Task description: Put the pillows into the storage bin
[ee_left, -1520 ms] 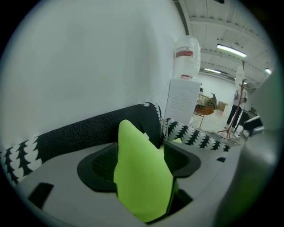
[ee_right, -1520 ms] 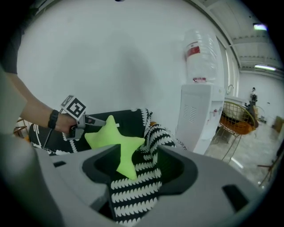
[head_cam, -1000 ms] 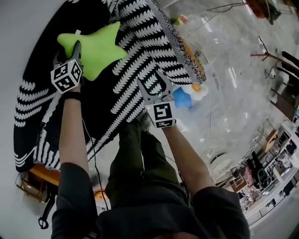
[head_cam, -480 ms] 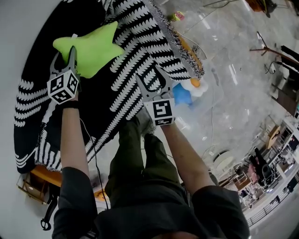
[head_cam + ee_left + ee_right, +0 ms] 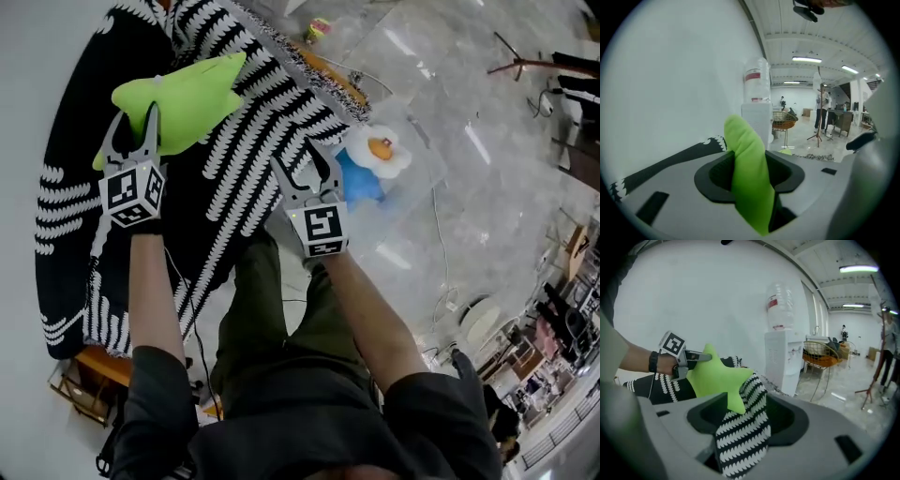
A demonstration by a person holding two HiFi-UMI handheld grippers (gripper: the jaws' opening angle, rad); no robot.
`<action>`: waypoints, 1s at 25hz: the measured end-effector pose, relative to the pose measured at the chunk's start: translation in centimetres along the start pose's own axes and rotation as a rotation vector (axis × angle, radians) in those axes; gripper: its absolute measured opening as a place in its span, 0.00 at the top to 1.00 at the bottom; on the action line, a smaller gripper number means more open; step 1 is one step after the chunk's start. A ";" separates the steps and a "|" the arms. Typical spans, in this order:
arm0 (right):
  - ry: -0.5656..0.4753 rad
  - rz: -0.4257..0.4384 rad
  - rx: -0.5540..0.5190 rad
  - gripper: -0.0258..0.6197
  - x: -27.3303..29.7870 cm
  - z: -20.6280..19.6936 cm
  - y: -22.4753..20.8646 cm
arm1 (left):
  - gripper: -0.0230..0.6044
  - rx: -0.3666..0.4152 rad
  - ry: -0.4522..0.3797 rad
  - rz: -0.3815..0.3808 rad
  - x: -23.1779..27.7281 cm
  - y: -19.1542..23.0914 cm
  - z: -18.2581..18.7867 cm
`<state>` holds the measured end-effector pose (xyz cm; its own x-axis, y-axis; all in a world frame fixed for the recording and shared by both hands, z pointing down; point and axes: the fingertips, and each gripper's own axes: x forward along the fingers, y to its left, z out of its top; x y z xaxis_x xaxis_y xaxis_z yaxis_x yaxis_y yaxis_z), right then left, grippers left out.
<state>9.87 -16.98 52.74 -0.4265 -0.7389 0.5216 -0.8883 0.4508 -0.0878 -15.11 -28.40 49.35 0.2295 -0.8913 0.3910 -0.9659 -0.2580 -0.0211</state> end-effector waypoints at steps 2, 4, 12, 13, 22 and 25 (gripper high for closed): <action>-0.018 -0.026 0.006 0.58 -3.5 -0.7 -1.9 | 0.67 0.023 -0.024 -0.028 -1.2 -3.9 1.7; -0.038 -0.062 0.016 0.58 -7.2 -1.0 -4.4 | 0.67 0.042 -0.040 -0.063 -2.2 -8.1 3.5; -0.090 -0.301 0.089 0.58 -21.9 -3.4 -18.1 | 0.67 0.114 -0.069 -0.295 -2.6 -28.8 7.9; -0.095 -0.333 0.101 0.58 -23.6 -3.8 -19.6 | 0.67 0.122 -0.069 -0.332 -2.4 -31.5 8.2; -0.068 -0.596 0.241 0.58 -38.5 -14.0 -29.1 | 0.67 0.190 -0.013 -0.666 -1.8 -56.2 4.3; -0.044 -0.650 0.296 0.58 -41.4 -18.1 -30.7 | 0.67 0.216 0.037 -0.746 -2.2 -61.6 1.0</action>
<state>57.83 8.81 49.19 0.2035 -0.8344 0.5123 -0.9714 -0.2373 -0.0006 44.03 -10.96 48.91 0.8017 -0.4416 0.4027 -0.5122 -0.8549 0.0823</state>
